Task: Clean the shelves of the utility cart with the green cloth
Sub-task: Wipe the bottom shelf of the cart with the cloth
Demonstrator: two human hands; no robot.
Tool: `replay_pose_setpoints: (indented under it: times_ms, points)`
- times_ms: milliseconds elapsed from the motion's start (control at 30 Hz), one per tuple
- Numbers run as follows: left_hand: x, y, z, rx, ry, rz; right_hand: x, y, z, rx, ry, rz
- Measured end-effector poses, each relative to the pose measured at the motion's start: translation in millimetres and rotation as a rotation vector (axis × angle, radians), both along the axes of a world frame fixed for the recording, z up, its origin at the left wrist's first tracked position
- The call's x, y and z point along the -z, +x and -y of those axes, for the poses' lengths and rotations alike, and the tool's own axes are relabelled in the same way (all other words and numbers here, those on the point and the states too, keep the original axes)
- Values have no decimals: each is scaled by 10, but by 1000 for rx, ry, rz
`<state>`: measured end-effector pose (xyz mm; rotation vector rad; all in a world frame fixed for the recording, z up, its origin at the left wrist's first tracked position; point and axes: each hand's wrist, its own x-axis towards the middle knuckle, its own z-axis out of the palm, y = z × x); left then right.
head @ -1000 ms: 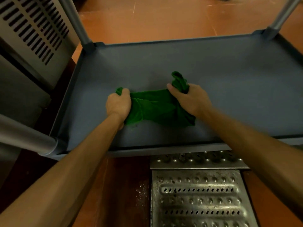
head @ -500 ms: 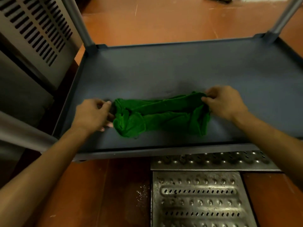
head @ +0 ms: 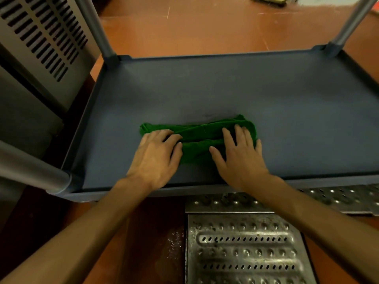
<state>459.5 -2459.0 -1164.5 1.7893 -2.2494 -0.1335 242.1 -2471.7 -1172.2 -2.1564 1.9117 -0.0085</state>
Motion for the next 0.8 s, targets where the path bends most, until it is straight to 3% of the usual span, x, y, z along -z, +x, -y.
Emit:
replay_pose_setpoints:
  times_ms: [233, 500, 800]
  points:
    - [6, 102, -73, -16, -2, -37, 24, -209, 178, -101, 8, -36]
    - [26, 344, -192, -135, -105, -254, 64, -398, 381, -142, -52, -94]
    - [70, 362, -188, -166, -87, -256, 97, -672, 583, -123, -77, -139]
